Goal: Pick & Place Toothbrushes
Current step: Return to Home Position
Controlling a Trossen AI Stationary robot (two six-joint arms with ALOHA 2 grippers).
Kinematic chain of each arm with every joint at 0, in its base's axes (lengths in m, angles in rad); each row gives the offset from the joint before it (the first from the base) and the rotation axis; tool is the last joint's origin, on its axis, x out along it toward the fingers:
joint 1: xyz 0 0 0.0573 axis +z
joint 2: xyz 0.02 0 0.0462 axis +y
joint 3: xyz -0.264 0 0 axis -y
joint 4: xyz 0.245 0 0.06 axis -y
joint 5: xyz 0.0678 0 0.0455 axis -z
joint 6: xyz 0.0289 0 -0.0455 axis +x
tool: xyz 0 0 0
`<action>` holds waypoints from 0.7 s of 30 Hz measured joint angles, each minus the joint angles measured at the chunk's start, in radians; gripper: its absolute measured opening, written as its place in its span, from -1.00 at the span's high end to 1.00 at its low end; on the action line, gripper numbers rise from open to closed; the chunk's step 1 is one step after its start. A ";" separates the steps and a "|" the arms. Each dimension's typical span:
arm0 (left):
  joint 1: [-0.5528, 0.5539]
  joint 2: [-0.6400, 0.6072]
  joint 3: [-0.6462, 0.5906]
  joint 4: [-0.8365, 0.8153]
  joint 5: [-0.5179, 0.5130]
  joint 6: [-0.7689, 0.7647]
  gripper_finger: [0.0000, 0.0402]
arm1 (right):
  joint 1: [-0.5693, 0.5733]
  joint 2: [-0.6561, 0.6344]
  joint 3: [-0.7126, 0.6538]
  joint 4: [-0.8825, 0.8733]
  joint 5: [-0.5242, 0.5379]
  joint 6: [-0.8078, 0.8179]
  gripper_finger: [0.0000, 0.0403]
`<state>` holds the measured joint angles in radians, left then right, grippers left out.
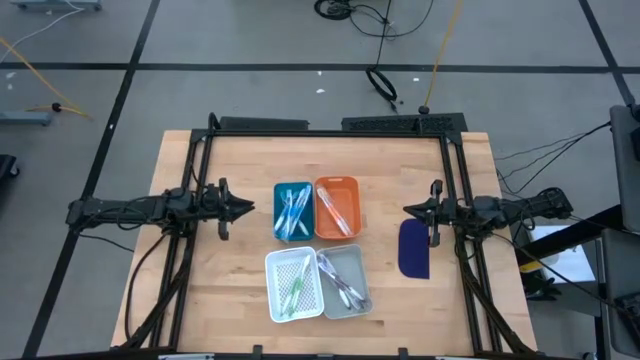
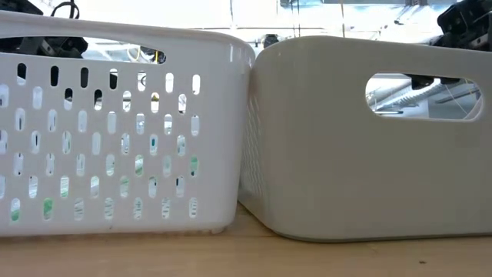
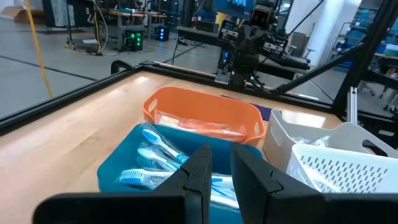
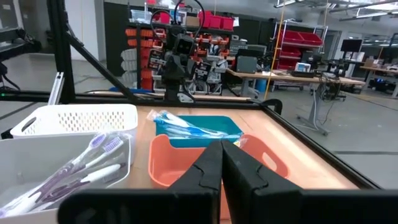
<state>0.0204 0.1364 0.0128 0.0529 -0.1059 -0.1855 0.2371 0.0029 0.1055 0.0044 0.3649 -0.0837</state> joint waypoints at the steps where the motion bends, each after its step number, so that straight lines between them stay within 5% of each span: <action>1: 0.000 0.000 0.000 0.001 0.000 0.000 0.72 | 0.000 0.000 0.000 0.004 0.000 0.000 1.00; 21: 0.000 0.001 0.000 0.002 0.000 -0.002 0.72 | 0.000 0.000 -0.002 0.030 0.000 0.000 1.00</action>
<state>0.0204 0.1371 0.0128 0.0547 -0.1062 -0.1871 0.2371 0.0032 0.1032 0.0345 0.3649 -0.0837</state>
